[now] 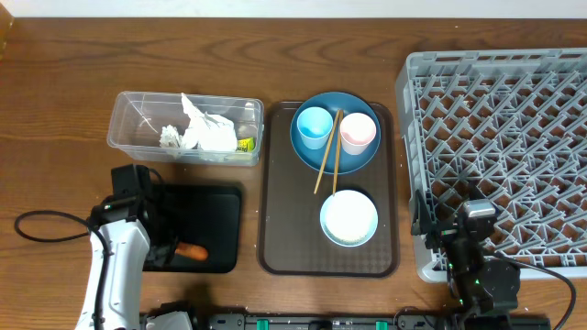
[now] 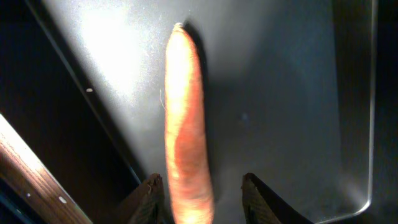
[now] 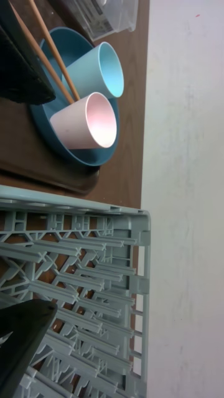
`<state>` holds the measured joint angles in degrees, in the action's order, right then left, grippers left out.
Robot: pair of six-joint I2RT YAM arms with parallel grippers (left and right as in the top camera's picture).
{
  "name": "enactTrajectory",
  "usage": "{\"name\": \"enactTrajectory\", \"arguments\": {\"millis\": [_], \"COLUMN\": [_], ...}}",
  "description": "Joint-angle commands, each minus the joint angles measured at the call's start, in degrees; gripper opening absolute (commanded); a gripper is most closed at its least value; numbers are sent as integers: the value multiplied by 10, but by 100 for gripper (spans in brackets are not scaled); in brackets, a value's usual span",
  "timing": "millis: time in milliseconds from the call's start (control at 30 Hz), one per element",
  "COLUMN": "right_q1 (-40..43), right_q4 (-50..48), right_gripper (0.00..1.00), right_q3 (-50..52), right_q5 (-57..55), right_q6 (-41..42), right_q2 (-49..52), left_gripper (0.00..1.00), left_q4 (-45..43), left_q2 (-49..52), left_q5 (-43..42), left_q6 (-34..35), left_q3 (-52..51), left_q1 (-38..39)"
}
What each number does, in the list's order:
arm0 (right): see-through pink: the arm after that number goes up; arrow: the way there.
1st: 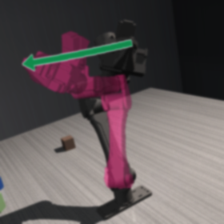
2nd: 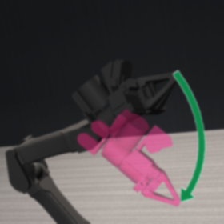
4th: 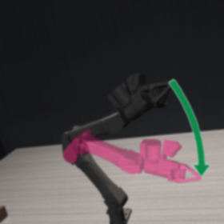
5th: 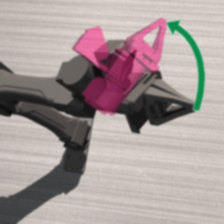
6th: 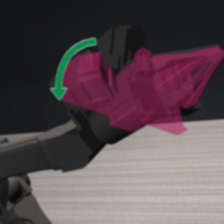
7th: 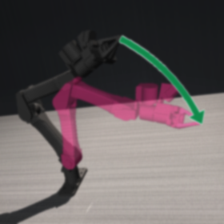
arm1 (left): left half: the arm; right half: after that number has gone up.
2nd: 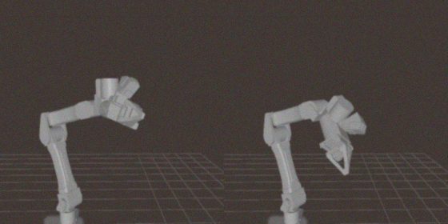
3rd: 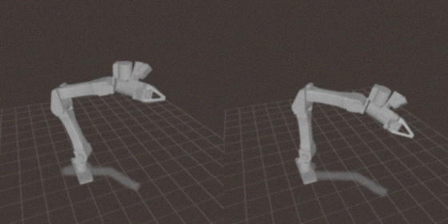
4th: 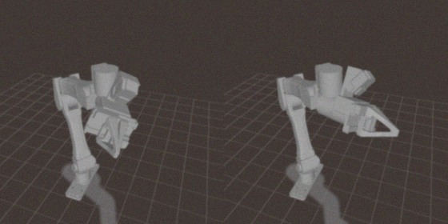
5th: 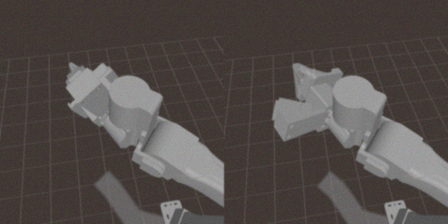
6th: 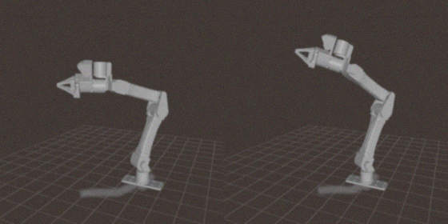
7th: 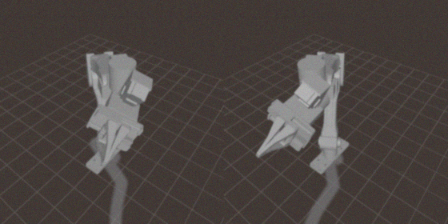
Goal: Sort waste into correct bins and load items into the dishwasher rack
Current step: 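Carry the carrot left and drop it onto the black tray, then move the left gripper back to the light-blue rice bowl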
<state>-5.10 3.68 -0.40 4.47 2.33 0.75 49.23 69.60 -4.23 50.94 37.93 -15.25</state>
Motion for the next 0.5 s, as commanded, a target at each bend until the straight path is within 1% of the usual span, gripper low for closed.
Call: {"name": "enactTrajectory", "arguments": {"millis": [0,67,133,200,300,367,467], "right_q1": [-5,-5,-5,-5,-5,-5,-5], "right_q4": [2,2,2,2,2,2,2], "right_gripper": [99,99,99,99,99,99,99], "right_q3": [1,1,1,1,1,1,1], "right_q5": [0,0,0,0,0,0,0], "right_q6": [-2,-2,-3,-2,-2,-3,-2], "right_q2": [0,0,0,0,0,0,0], "left_gripper": [44,44,44,44,44,44,44], "left_q4": [5,23,37,51,66,93,140], "left_q2": [-3,-10,-21,-36,-59,-69,-76], "left_q5": [8,5,-18,-68,-178,-224,-223], "left_q6": [-4,-12,-60,-119,-190,-205,-214], "left_q3": [7,26,55,92,143,176,220], "left_q1": [-2,-2,-2,-2,0,12,56]}}
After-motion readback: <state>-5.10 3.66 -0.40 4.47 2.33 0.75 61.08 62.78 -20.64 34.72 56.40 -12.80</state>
